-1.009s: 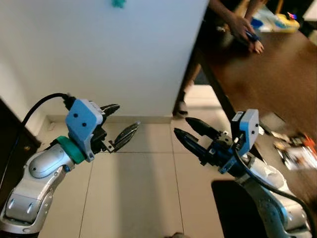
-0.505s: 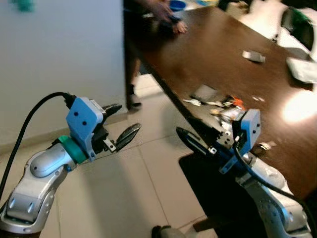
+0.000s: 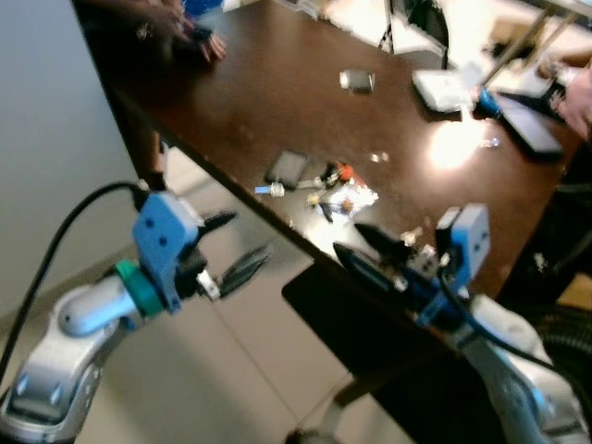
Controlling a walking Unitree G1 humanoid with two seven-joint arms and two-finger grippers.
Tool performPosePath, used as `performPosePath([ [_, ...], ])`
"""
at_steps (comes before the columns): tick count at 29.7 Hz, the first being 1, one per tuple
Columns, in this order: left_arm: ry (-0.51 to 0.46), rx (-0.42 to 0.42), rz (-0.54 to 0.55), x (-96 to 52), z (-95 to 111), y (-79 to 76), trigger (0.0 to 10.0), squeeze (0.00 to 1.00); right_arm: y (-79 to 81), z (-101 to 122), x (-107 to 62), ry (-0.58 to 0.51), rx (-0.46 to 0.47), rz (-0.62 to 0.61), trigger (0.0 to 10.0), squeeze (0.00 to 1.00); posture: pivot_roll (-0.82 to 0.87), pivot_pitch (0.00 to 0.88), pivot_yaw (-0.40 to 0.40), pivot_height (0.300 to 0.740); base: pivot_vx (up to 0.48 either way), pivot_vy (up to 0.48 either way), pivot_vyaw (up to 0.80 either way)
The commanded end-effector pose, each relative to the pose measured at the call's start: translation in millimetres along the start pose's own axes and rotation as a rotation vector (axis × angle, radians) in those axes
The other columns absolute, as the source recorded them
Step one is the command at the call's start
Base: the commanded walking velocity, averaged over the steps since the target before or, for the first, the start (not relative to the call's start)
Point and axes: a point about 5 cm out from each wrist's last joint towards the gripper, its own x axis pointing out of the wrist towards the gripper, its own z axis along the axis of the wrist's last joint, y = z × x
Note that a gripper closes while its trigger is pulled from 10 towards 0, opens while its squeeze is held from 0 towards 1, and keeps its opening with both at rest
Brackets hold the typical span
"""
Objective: Hang keys on a hook
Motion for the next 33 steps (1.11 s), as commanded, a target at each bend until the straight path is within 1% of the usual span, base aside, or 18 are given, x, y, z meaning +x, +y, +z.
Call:
performPosePath([
  [1, 0.02, -0.016, -0.025, -0.7, -3.4, -3.6, 10.0, 0.0, 1.1, -3.7, -1.6, 0.019, 0.009, 0.0, 10.0, 0.0, -0.02, 0.051, 0.037, 0.74, 0.0, 0.0, -0.8],
  [16, 0.042, -0.046, -0.065, 1.1, -11.0, -8.4, 10.0, 0.0, 1.5, -4.0, -1.6, 0.019, 0.009, 0.001, 10.0, 0.0, -0.02, 0.053, 0.038, 0.74, 0.0, 0.0, -0.8],
  [27, 0.043, -0.048, -0.074, 1.5, -10.9, -9.0, 10.0, 0.0, 1.3, -4.5, -1.4, 0.021, 0.009, 0.001, 10.0, 0.0, -0.02, 0.052, 0.038, 0.74, 0.0, 0.0, -0.8],
  [33, 0.043, -0.04, -0.062, 4.0, -11.6, -7.5, 10.0, 0.0, 0.5, -5.1, -0.3, 0.021, -0.003, -0.003, 10.0, 0.0, -0.02, 0.044, 0.039, 0.74, 0.0, 0.0, -0.8],
])
